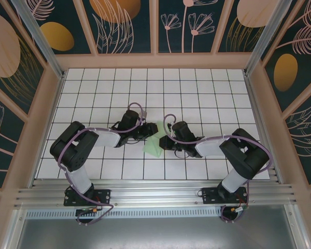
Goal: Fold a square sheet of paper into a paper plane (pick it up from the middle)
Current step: Fold the second fold of the triangle at the center of the table.
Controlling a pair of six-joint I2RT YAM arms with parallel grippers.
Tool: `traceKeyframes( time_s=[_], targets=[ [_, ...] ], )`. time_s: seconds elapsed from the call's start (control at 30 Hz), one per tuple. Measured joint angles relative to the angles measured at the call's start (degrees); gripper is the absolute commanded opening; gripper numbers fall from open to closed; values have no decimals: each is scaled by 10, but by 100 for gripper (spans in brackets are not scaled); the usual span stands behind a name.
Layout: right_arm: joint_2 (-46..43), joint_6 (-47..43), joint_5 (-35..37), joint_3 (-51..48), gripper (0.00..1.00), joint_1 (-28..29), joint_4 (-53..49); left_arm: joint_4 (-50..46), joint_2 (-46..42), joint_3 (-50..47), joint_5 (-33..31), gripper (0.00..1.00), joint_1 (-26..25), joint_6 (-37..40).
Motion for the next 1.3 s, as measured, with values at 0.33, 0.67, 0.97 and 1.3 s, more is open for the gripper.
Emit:
traceKeyframes(
  time_s=[0.33,0.67,0.97,1.3],
  targets=[
    [3,0,0,3,16,0,-2,23,16,-14,11,38,0,-2],
    [4,0,0,4,19,0,-4,36,36,-15,10,38,0,-2],
    [-19,5,28,15,35,0,-61,53,40,-19,10,38,0,-2],
    [-152,37,6,15,13,16,-89,57,40,-21,10,38,0,-2]
  ],
)
